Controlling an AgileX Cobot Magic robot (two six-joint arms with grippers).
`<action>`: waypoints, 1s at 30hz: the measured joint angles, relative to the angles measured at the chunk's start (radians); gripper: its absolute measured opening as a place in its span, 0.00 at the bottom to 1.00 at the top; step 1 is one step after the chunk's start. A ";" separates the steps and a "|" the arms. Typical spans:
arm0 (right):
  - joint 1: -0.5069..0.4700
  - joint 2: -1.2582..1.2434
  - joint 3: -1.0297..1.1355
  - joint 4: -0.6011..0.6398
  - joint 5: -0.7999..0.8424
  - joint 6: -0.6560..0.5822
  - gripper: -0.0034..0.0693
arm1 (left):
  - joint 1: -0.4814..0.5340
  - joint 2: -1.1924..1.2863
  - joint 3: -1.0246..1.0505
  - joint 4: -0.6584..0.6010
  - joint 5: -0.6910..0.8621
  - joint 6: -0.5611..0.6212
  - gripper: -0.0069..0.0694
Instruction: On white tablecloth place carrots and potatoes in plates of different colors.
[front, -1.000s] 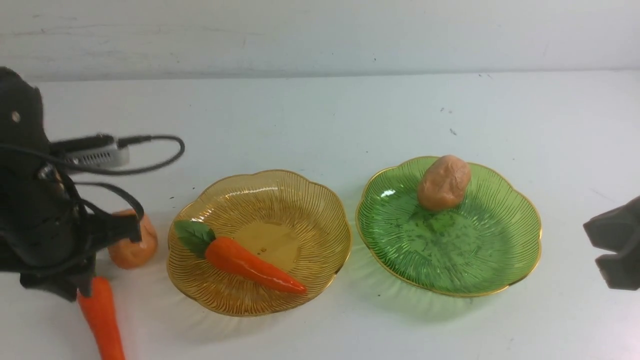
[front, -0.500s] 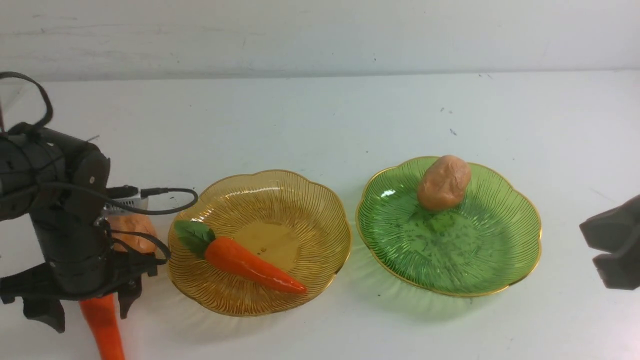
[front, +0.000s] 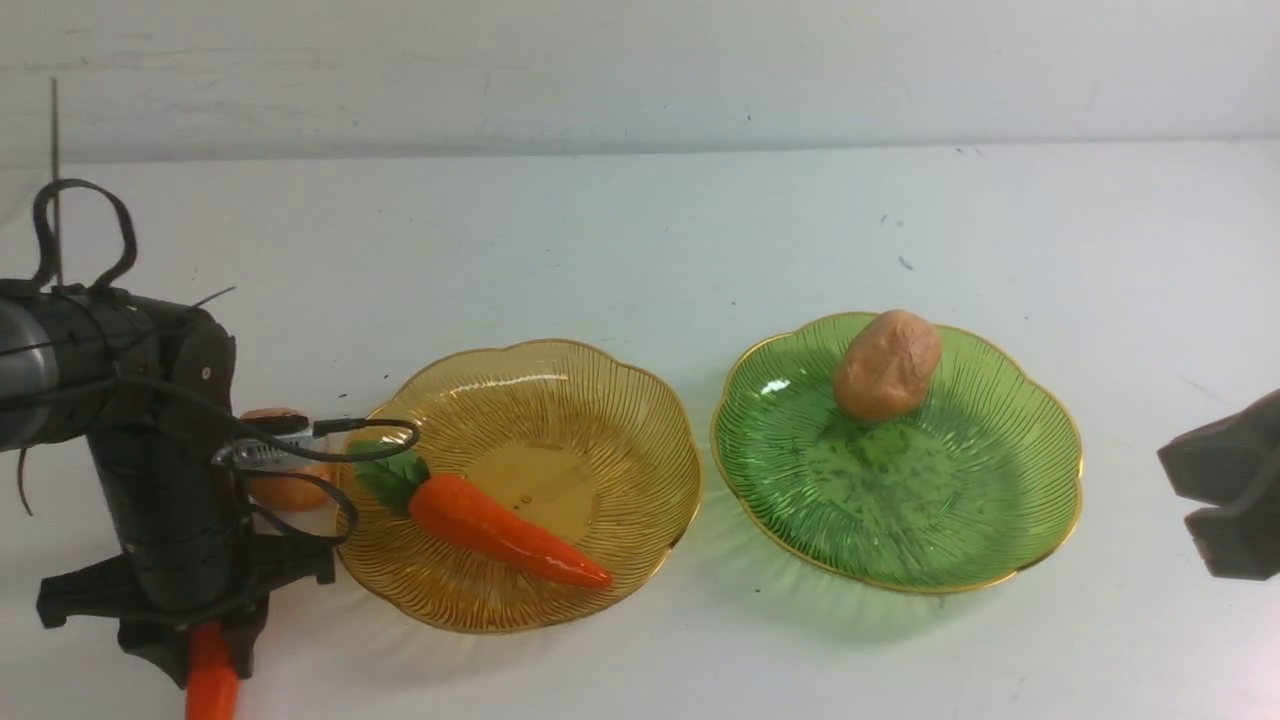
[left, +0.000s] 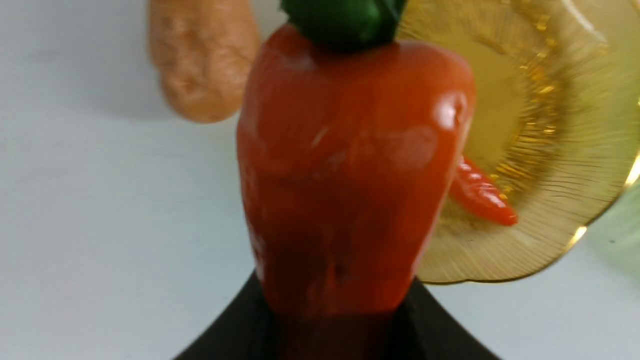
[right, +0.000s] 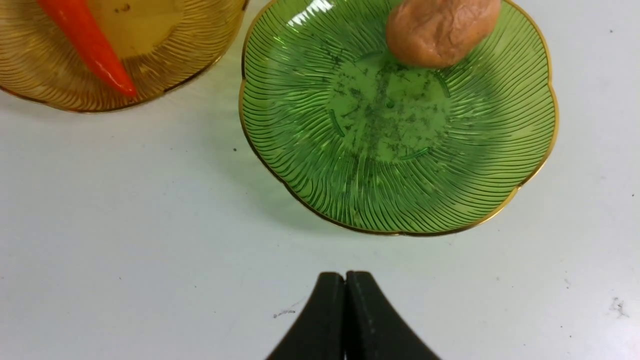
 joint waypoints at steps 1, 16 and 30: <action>0.000 0.000 0.000 0.004 -0.001 0.000 0.03 | -0.016 0.013 -0.014 -0.021 -0.008 0.006 0.36; 0.000 0.000 0.000 0.005 -0.002 -0.011 0.03 | -0.171 0.462 -0.121 -0.137 -0.415 -0.037 0.48; 0.000 0.000 0.000 0.008 0.017 -0.045 0.03 | -0.170 0.512 -0.165 -0.222 -0.447 0.030 0.87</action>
